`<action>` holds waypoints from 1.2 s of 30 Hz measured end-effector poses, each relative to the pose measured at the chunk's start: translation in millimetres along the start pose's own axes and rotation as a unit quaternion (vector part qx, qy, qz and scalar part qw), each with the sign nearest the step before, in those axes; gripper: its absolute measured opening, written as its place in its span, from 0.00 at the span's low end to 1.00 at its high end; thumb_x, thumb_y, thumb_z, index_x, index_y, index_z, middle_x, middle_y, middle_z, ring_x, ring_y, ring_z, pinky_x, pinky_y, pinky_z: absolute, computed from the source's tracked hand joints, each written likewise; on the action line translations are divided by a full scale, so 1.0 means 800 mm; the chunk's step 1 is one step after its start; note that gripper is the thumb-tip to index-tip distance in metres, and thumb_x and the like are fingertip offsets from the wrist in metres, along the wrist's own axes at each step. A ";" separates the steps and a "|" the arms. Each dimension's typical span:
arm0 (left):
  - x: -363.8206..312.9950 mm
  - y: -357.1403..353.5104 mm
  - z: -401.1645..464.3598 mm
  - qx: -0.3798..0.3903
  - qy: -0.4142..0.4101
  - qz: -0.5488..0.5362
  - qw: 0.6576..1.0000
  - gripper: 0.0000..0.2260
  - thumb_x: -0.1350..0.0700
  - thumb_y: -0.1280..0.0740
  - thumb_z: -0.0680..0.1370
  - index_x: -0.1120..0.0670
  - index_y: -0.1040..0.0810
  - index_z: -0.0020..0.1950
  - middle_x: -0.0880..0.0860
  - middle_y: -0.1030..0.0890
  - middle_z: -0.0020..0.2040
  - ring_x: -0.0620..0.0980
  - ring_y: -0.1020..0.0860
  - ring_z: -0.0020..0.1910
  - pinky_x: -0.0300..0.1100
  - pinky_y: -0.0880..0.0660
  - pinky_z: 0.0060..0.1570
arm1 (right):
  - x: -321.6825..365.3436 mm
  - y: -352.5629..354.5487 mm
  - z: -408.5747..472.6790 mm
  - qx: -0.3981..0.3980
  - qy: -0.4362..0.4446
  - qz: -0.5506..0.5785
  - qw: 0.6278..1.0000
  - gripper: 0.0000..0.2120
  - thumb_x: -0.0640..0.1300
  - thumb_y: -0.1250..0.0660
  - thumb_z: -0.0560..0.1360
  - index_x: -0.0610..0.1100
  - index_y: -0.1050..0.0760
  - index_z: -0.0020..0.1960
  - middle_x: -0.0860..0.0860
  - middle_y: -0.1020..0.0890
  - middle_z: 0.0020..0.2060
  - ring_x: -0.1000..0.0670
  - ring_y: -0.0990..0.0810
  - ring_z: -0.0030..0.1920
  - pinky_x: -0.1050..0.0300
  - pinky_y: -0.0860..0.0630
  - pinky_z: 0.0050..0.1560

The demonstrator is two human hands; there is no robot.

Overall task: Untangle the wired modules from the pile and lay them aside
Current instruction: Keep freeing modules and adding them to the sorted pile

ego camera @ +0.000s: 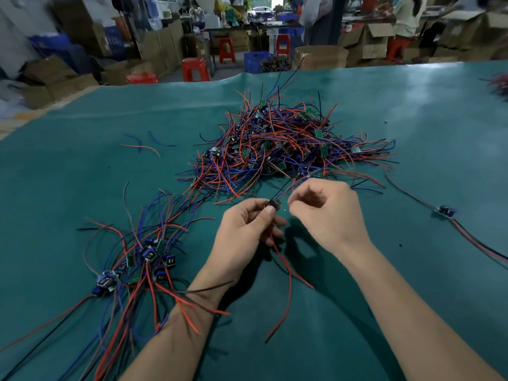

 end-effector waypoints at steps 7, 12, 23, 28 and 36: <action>-0.001 -0.001 -0.001 0.026 0.004 0.014 1.000 0.08 0.61 0.37 0.82 0.53 0.19 0.49 0.52 0.17 0.36 0.45 0.25 0.27 0.33 0.33 0.26 | -0.010 -0.019 -0.002 0.062 -0.071 0.155 0.983 0.02 0.46 0.25 0.75 0.50 0.14 0.44 0.52 0.13 0.38 0.51 0.15 0.43 0.55 0.20 0.47; 0.001 0.000 0.002 0.006 0.033 -0.026 0.999 0.17 0.49 0.43 0.85 0.54 0.21 0.43 0.57 0.20 0.30 0.46 0.32 0.22 0.34 0.40 0.21 | -0.009 -0.016 -0.003 0.066 -0.083 0.237 0.966 0.06 0.38 0.24 0.74 0.48 0.12 0.42 0.47 0.13 0.39 0.54 0.17 0.40 0.62 0.22 0.40; -0.001 -0.003 -0.001 0.064 0.019 -0.021 0.998 0.05 0.57 0.29 0.76 0.54 0.16 0.41 0.54 0.17 0.36 0.42 0.32 0.23 0.31 0.40 0.23 | -0.004 -0.019 -0.001 0.088 -0.023 0.222 0.971 0.06 0.36 0.26 0.75 0.45 0.13 0.42 0.48 0.13 0.38 0.54 0.17 0.38 0.60 0.21 0.40; 0.002 -0.002 -0.001 0.046 0.026 0.003 0.999 0.11 0.67 0.37 0.79 0.54 0.18 0.49 0.55 0.14 0.40 0.42 0.31 0.24 0.32 0.39 0.25 | -0.006 -0.013 0.001 0.066 -0.024 0.205 0.976 0.06 0.39 0.25 0.74 0.48 0.13 0.42 0.48 0.13 0.39 0.53 0.18 0.39 0.61 0.22 0.38; 0.004 -0.005 -0.001 0.063 0.006 0.027 0.998 0.10 0.61 0.38 0.83 0.57 0.18 0.47 0.50 0.25 0.25 0.41 0.37 0.21 0.30 0.41 0.22 | -0.016 0.006 0.008 0.005 -0.038 0.164 0.986 0.06 0.39 0.27 0.76 0.46 0.15 0.42 0.45 0.16 0.37 0.54 0.22 0.36 0.61 0.23 0.34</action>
Point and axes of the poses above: each hand's wrist, its own z-axis towards the middle knuckle, its own y-axis out of the back of the hand, x = y × z, the point moved 5 cm from there along z, towards the middle knuckle
